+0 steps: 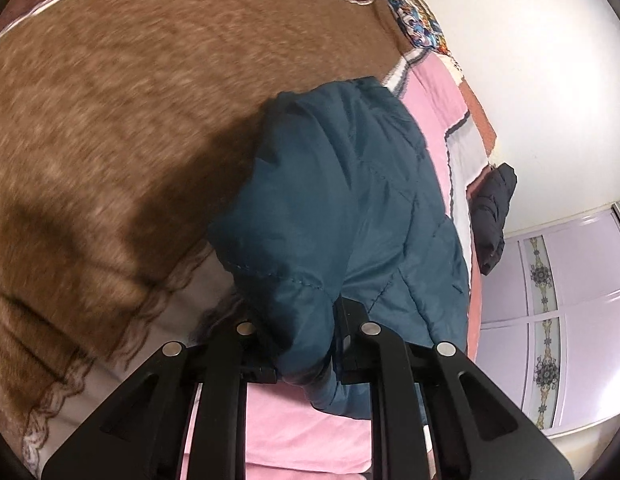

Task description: Fold large clothes

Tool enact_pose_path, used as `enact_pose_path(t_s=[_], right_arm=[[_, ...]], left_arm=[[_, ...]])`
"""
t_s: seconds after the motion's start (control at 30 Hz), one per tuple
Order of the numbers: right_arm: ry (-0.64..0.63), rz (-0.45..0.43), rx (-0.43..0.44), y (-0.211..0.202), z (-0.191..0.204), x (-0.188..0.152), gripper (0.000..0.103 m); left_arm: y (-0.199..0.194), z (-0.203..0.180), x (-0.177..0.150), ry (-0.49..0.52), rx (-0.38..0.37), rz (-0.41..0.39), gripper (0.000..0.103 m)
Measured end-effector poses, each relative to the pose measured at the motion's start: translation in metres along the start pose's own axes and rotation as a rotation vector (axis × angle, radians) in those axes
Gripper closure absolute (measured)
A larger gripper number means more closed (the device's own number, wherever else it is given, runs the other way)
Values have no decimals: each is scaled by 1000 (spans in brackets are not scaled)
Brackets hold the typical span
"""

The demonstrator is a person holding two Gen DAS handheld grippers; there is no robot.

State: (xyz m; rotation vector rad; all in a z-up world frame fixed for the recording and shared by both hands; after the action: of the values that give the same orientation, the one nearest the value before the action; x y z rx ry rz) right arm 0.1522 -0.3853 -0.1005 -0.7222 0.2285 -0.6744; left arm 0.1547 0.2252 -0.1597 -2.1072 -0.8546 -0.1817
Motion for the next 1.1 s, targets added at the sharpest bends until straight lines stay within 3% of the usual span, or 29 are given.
enact_pose_path(t_s=[0.23,0.37,0.43,0.6,0.77,0.9,1.1], right_arm=[[0,69,-23,9,-15,-2,76],[-26,82,-69,8,-15,-1,66],[-47,76,-111,6,-14,-2,59],[-90,50,-182,-7,-17,-5,52],[-117,-72,-236,-42,-15,-17,52],[-261,-104,-227,-48,29,-43,86],[-603,-89,-216,3,157,-83,97]], left_arm=[[8,3,1,2,71,-4,80],[8,1,3,4,111,-7,74],[6,2,3,-1,135,-8,65],[-3,12,1,-41,155,-16,48],[-19,12,1,5,106,-13,46],[-22,10,2,68,64,-2,43],[-15,6,-7,154,60,8,41]])
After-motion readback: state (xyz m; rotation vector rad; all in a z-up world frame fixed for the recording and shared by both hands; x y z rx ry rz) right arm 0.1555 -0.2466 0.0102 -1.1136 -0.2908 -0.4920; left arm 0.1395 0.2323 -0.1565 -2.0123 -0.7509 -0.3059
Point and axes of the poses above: each gripper's, at about its wrist camera, not at the fingertips, and y roughly the way its jaws point, z to its left, x to its top, the point moved 6 cm from there along y, roughly the way its jaws point, and after that the axes turned 14 degrees about y, right-handed, at the moved point
